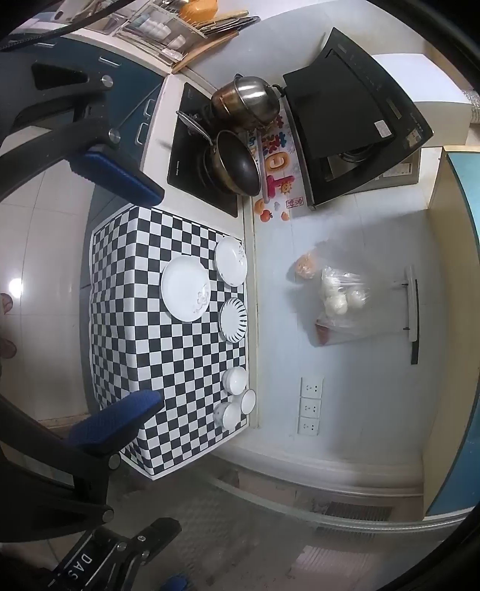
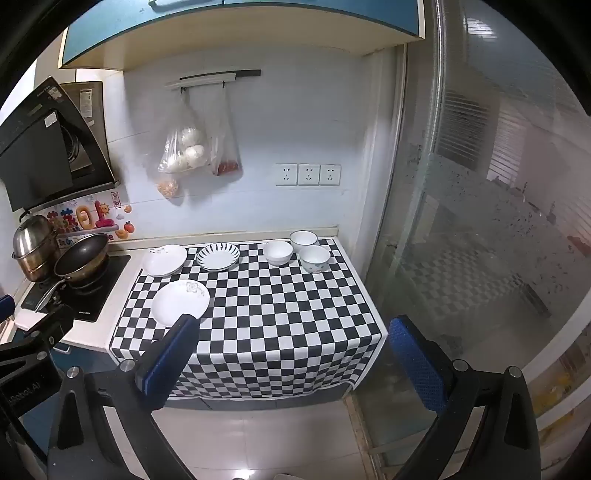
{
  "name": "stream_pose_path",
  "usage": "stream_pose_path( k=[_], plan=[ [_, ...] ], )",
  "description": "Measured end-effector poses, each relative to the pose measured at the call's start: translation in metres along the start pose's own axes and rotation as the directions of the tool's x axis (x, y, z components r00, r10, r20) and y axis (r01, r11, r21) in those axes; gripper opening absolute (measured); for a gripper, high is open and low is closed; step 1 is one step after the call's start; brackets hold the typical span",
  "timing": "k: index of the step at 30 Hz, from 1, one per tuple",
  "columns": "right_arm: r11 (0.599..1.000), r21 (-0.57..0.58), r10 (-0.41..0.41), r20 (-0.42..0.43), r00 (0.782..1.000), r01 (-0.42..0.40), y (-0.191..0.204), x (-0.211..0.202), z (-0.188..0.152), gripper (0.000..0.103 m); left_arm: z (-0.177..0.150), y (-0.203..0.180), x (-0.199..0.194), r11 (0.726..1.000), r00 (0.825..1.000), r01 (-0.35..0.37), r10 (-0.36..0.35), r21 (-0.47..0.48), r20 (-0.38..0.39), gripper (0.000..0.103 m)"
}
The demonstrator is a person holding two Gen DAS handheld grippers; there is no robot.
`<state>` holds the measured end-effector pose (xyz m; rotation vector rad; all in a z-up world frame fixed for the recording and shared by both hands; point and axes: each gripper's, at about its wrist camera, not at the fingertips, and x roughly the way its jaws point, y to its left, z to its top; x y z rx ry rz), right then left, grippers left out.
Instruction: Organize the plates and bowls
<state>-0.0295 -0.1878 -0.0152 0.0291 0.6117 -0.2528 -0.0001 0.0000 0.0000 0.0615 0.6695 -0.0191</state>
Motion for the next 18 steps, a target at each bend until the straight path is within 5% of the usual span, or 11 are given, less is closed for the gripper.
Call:
stream_pose_path(
  k=[18],
  plan=[
    [1.000,0.008,0.009,-0.015,1.000,-0.009,-0.0007,0.0010,-0.0003,0.103,0.0052,0.0004,0.0011,1.000,1.000,-0.007,0.007,0.005,0.003,0.102]
  ],
)
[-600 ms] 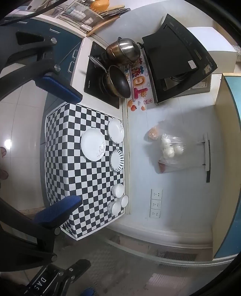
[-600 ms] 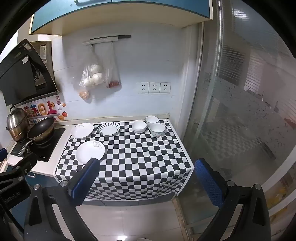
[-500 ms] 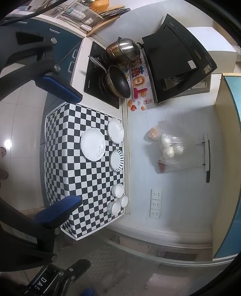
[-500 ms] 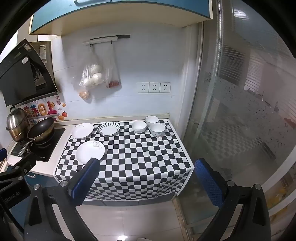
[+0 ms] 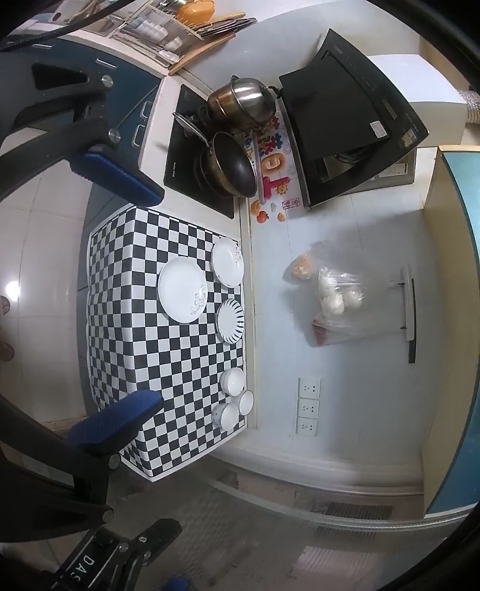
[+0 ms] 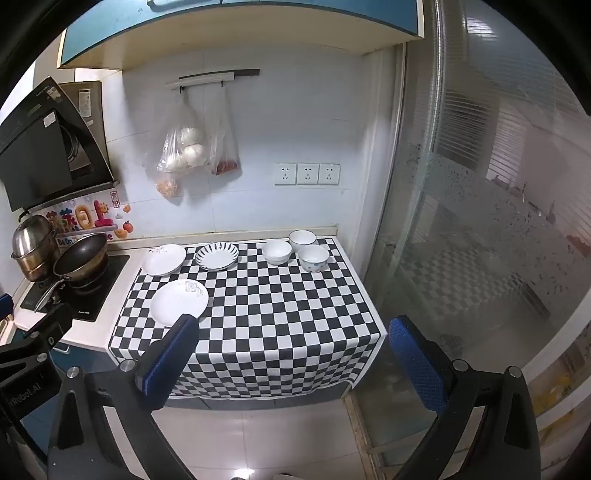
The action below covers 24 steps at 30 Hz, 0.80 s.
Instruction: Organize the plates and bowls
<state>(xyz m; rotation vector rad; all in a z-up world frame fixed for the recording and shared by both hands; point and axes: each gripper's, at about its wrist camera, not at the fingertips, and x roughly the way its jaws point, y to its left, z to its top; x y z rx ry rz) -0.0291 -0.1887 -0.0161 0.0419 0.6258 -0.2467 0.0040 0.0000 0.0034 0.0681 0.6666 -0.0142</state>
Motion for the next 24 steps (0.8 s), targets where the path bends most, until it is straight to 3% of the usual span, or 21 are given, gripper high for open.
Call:
stream_pose_path(
  k=[24],
  plan=[
    [1.000,-0.006,-0.001,-0.003,1.000,0.001,0.0002,0.0031,0.0016,0.103,-0.0027,0.0067,0.0041,1.000,1.000,-0.007,0.007,-0.005,-0.003,0.102]
  ],
)
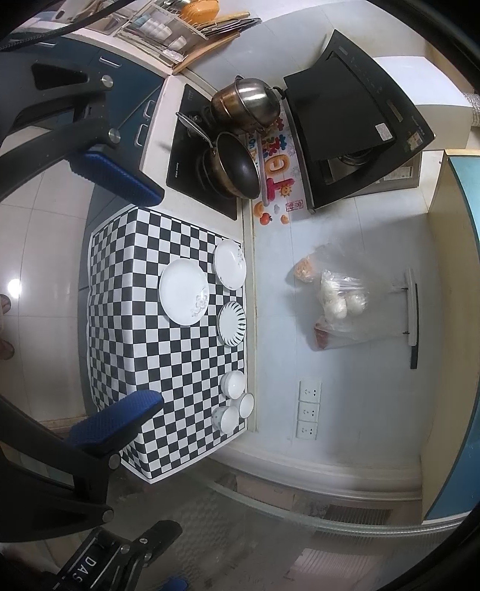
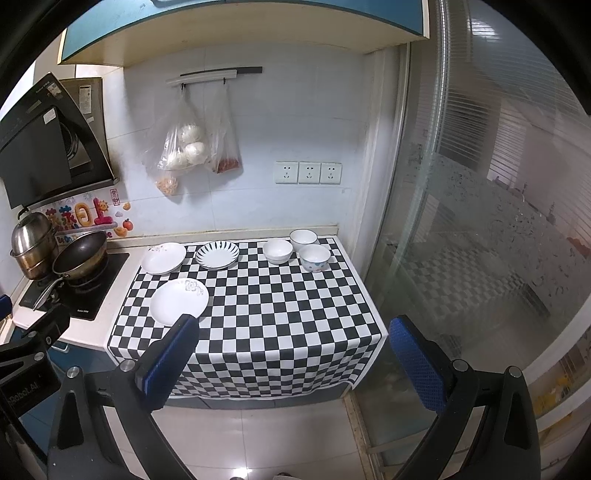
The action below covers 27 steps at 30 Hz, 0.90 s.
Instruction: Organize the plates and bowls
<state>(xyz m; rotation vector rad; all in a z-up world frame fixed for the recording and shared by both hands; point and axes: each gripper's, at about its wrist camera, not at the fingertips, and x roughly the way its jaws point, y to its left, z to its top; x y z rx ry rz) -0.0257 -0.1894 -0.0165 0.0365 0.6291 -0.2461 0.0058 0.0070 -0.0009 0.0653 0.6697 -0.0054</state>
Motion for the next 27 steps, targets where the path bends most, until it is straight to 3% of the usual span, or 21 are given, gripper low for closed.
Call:
stream_pose_path(
  k=[27],
  plan=[
    [1.000,-0.017,-0.006,-0.007,1.000,0.006,0.0070,0.0063,-0.0027,0.103,-0.0048,0.0013,0.0026,1.000,1.000,-0.004,0.004,-0.003,0.001,0.102]
  ],
)
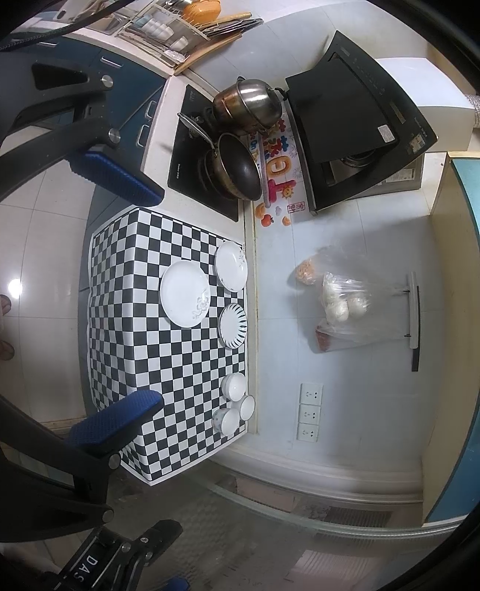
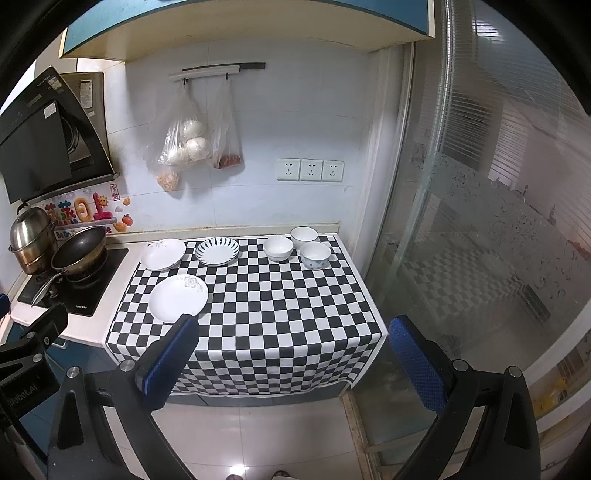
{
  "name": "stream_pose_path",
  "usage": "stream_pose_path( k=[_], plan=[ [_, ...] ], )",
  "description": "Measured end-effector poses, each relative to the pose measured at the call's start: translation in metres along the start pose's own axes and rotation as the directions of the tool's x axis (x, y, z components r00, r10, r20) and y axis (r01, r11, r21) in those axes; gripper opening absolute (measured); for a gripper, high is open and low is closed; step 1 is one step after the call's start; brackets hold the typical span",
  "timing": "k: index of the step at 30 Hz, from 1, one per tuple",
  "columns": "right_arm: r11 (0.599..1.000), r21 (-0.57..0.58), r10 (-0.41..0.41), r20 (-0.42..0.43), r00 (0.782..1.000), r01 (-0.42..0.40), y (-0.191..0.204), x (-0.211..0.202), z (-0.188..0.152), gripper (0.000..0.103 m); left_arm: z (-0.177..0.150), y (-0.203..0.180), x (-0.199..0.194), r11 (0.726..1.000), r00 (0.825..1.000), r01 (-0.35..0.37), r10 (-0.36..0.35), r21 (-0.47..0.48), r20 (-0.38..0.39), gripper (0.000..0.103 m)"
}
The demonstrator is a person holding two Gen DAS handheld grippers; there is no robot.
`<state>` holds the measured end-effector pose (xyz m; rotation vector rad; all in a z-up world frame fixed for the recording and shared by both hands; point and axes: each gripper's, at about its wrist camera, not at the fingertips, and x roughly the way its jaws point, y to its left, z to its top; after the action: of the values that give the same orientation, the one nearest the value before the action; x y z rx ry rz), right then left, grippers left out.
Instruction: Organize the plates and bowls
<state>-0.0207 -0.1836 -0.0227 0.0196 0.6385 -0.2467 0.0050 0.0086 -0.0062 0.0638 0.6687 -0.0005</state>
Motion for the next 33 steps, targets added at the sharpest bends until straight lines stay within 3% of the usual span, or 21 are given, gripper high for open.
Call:
stream_pose_path(
  k=[33],
  plan=[
    [1.000,0.013,0.005,-0.001,1.000,-0.005,0.000,0.004,0.005,0.103,0.001,0.002,0.010,1.000,1.000,-0.007,0.007,-0.001,0.006,0.102]
  ],
)
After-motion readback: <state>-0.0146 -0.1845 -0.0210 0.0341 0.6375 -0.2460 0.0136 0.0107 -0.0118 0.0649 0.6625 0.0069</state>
